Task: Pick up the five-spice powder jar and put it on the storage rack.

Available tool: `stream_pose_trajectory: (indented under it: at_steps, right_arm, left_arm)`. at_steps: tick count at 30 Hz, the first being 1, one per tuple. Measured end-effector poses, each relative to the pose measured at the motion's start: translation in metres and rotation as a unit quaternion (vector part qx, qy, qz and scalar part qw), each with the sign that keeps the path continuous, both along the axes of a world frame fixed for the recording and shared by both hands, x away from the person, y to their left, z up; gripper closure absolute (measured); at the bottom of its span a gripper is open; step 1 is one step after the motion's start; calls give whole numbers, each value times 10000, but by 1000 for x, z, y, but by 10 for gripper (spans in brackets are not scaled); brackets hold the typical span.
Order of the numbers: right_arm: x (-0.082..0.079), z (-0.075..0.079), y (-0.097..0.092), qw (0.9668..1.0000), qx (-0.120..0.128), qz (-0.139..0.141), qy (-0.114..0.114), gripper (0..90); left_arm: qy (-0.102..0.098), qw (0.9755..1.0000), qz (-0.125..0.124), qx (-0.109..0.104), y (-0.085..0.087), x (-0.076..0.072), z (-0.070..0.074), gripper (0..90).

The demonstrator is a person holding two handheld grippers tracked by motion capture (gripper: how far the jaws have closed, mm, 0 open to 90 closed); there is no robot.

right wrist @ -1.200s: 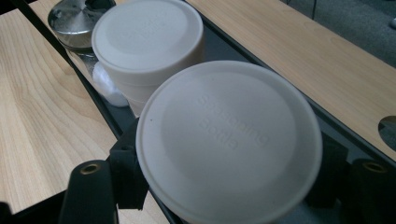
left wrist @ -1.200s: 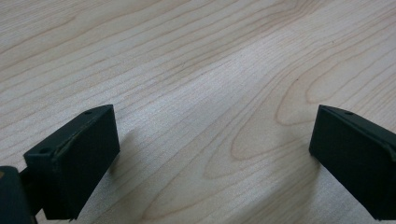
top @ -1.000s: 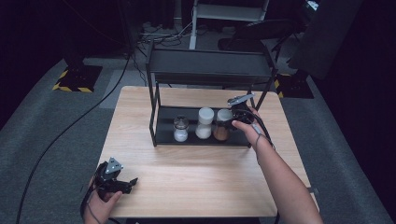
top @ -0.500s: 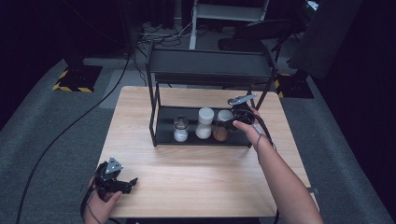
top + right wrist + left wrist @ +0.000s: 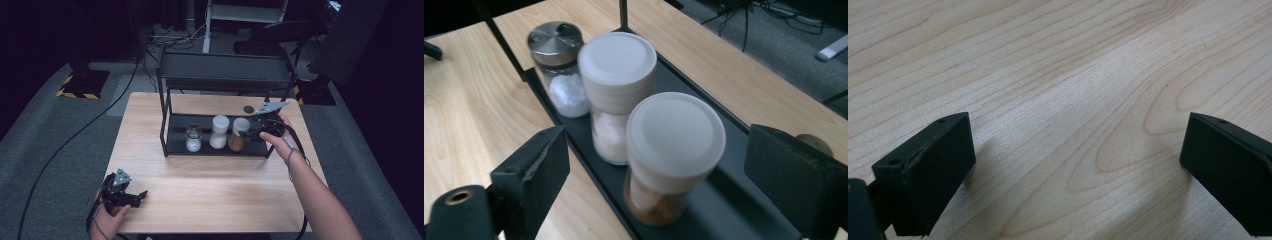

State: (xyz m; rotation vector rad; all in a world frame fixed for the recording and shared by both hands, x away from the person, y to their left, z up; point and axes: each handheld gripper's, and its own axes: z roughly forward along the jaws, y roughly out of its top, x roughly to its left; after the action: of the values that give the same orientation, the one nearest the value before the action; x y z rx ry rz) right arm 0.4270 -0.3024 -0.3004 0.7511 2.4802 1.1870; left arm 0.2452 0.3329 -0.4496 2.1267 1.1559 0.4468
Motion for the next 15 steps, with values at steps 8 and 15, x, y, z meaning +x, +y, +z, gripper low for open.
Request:
stream_pose_trajectory:
  at_steps: [8, 15]
  right_arm:
    - [-36, 15, -26, 9997, -100, 12, -234, 93]
    - [-60, 14, -47, 9993, -107, 6, -372, 83]
  left_arm:
    - [0, 10000, 10, 5, -1, 1, 0, 2]
    - [-1, 10000, 10, 4, -1, 0, 0, 2]
